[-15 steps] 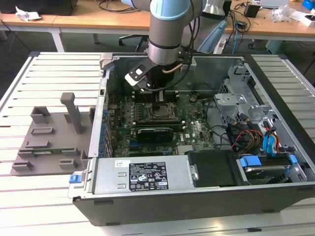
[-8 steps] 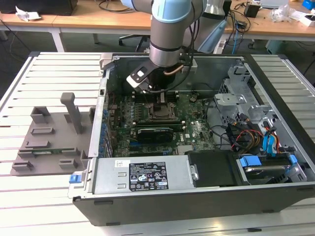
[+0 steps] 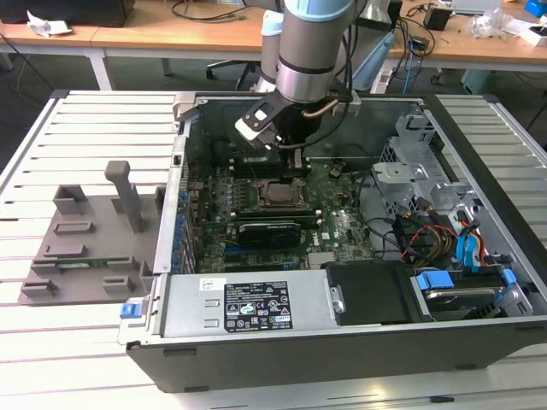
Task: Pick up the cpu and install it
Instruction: 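Close the cpu cover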
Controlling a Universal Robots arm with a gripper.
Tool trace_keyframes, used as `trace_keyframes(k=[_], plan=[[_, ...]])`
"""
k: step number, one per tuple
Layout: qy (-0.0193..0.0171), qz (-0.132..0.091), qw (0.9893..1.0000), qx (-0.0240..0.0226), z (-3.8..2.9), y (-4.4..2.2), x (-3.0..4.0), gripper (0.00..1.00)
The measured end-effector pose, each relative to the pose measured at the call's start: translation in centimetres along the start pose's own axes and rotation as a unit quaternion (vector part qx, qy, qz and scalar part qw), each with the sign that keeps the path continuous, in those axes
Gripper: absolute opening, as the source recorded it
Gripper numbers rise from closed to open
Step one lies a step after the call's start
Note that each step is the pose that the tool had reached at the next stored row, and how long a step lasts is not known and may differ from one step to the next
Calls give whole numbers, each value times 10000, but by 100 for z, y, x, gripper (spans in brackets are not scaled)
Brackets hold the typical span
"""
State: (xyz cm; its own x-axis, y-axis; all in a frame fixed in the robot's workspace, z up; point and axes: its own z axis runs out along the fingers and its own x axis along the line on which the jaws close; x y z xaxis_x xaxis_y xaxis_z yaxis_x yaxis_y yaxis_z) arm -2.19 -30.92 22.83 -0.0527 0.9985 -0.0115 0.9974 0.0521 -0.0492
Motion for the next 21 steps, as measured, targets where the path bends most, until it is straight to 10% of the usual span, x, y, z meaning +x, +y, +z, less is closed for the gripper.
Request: trace_keyframes(k=[17, 21], plan=[[0, 0, 10000, 0, -373, -18, -4, 11], [2, 0, 10000, -1, -376, -18, -4, 11]])
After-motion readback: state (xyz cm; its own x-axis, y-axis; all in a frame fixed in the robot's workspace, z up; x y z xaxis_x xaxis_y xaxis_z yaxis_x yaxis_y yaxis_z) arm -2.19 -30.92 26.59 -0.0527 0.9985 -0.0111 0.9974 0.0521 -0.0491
